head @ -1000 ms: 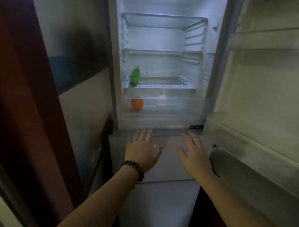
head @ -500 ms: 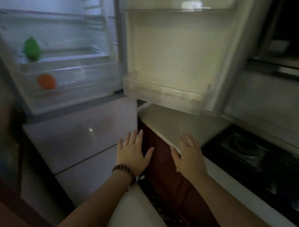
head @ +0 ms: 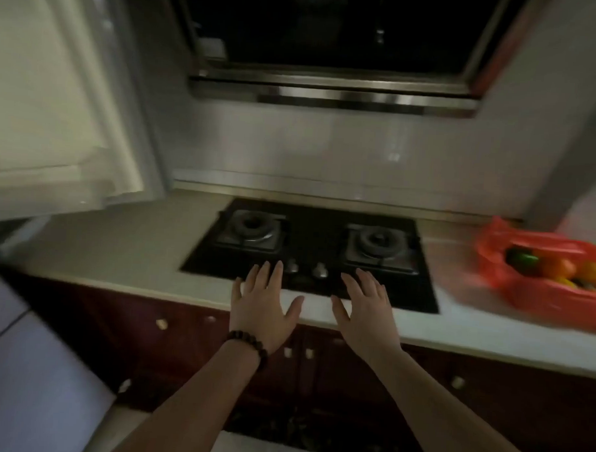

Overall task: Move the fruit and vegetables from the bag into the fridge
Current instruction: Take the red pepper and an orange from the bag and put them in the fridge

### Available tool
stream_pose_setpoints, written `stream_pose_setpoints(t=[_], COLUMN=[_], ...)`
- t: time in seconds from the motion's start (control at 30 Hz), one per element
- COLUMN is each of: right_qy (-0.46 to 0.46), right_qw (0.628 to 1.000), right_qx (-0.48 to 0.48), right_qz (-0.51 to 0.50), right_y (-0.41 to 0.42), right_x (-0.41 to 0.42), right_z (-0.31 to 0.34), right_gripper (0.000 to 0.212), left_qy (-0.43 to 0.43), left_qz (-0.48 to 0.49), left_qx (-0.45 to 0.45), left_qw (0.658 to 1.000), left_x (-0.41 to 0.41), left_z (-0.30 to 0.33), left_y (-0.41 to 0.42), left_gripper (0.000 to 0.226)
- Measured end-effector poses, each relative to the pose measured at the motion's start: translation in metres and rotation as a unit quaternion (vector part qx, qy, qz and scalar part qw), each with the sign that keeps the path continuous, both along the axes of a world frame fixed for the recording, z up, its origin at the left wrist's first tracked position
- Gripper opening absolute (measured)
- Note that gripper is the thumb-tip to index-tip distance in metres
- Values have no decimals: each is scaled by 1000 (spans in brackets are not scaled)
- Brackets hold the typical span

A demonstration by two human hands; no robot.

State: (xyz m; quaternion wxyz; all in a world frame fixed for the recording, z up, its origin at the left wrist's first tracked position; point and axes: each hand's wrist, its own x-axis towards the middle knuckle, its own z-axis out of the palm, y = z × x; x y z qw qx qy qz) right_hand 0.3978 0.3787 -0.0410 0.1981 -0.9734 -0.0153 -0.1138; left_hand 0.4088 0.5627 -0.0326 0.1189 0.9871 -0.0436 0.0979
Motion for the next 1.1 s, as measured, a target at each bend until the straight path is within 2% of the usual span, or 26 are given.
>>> stream_pose_setpoints(t=[0.27,0.47,0.73,1.1], right_qy=[19,14,11,29], right_qw=[987,972,957,958], right_qx=[12,24,38,26], right_qz=[-160,-234,-288,-285], right_y=[-233,-347,-438,-540], right_x=[-76,-123,-134,-58], right_z=[-4,-9,-17,-43], right_gripper=[54,53,55,53], left_qy=[3,-7,-18,-5], left_qz=[-156,-247,-298,-318], left_qx=[-2,-13,-6,-53], left_qw=[988,969,954,947], left_x=[-17,-33,-25,52], left_z=[-7,-11,-19,-43], left_y=[-237,-376,-475,-580], left_gripper=[73,73,75,67])
